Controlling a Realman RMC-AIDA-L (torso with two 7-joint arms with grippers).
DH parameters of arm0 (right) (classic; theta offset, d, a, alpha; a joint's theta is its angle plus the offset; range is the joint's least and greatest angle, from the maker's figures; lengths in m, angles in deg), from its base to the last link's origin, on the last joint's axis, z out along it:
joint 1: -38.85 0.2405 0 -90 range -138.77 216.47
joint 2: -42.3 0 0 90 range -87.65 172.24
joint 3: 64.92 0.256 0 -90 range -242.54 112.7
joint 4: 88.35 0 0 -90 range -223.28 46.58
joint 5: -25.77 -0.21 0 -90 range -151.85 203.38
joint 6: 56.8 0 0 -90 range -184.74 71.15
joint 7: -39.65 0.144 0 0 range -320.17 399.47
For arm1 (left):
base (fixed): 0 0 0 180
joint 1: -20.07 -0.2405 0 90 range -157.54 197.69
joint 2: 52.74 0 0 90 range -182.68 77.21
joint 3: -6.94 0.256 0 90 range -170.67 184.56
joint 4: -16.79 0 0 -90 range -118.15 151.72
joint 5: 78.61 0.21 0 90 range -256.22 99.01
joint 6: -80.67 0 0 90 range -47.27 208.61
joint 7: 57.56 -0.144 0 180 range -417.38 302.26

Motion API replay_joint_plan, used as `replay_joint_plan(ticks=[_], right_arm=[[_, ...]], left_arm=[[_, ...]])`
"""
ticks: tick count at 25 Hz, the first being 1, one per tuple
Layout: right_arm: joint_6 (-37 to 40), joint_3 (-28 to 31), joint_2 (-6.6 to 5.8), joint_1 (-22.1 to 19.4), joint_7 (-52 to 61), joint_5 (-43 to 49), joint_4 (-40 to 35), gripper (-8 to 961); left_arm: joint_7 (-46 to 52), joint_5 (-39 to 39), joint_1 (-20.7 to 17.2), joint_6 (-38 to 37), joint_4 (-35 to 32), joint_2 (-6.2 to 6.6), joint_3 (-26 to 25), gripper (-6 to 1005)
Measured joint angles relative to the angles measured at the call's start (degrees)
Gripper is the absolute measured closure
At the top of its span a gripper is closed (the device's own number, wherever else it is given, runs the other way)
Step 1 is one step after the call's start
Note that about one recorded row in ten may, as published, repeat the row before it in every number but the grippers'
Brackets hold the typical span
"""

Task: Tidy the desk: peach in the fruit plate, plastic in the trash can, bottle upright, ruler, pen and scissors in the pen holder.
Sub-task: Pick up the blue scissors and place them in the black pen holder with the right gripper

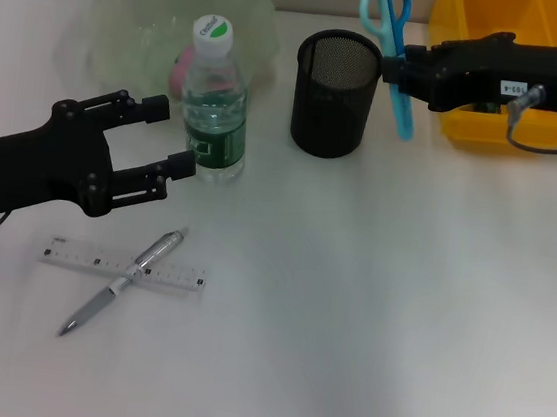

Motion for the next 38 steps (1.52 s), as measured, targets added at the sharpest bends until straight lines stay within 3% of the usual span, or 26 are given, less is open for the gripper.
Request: replay_joint_plan(ticks=[3, 4, 5, 10, 16, 20, 26, 29, 38], right_arm=[[-5.7, -0.5, 0.06, -0.2, -11.1, -9.4, 7.4, 728], [-7.7, -0.5, 0.06, 0.0, -20.9, -17.6, 12.9, 727], [-7.7, -0.5, 0.06, 0.0, -20.9, -17.6, 12.9, 727], [-9.0, 0.0, 0.08, 0.9, -43.2, -38.5, 24.8, 727], [-8.1, -0.7, 0.17, 1.0, -61.5, -53.8, 33.2, 726], [-5.2, -0.8, 0.17, 1.0, -72.2, -63.6, 39.8, 726], [5.1, -0.2, 0.0, 3.0, -91.7, -81.7, 55.6, 726], [8.4, -0.5, 0.18, 5.9, -100.1, -86.0, 62.4, 726], [8.2, -0.4, 0.41, 14.0, -104.4, -86.6, 73.0, 727]], left_arm=[[0.0, 0.0, -0.1, 0.0, 0.1, -0.05, 0.0, 275], [0.0, 0.0, -0.1, 0.0, 0.2, -0.07, 0.0, 275], [0.0, 0.0, -0.1, 0.0, 0.4, -0.1, 0.0, 275], [0.0, -0.1, 0.4, 0.3, 1.5, -0.07, 0.0, 275], [0.0, -0.2, 0.9, 0.7, 1.5, -0.12, 0.0, 275], [0.0, -0.3, 0.9, 0.9, 1.5, -0.11, 0.0, 275], [0.0, -0.4, 1.0, 1.1, 2.1, -0.09, 0.0, 275], [0.0, -0.4, 1.2, 1.7, 2.3, -0.09, 0.0, 275], [0.0, -0.4, 1.8, 2.3, 2.8, -0.09, 0.0, 275]])
